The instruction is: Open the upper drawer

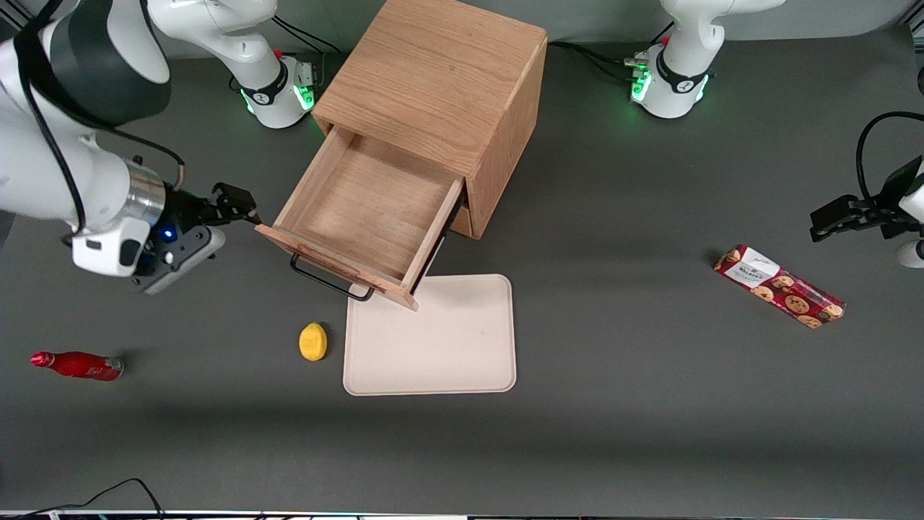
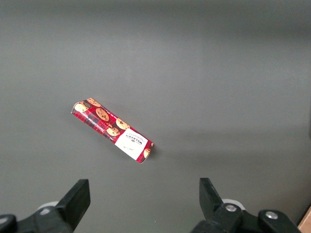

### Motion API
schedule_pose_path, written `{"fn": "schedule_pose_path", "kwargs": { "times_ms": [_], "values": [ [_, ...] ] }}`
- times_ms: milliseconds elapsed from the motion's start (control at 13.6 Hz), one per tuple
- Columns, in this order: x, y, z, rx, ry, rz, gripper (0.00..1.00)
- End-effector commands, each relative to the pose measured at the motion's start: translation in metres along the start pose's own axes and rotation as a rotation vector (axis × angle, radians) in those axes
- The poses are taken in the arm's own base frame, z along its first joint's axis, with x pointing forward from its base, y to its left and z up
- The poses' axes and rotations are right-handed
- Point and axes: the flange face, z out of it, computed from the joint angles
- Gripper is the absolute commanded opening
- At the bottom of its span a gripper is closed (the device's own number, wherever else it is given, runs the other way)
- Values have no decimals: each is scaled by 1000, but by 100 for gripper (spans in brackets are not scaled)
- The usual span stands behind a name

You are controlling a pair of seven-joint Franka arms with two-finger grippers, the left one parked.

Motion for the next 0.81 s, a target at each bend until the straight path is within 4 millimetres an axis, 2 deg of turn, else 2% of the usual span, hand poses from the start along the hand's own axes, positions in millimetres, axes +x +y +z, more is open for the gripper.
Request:
{"fn": "schedule_pose_path", "kwargs": {
  "times_ms": [0, 73, 220, 367, 513, 733],
  "values": [
    [-43, 9, -13, -103, -4, 122, 100],
    [-60, 32, -22, -121, 9, 200, 100],
    [-79, 61, -25, -129, 4, 259, 100],
    [-104, 76, -23, -114, 7, 298, 100],
    [-109, 81, -26, -111, 10, 309, 100],
    [-116, 99, -28, -108, 5, 354, 100]
  ]
}}
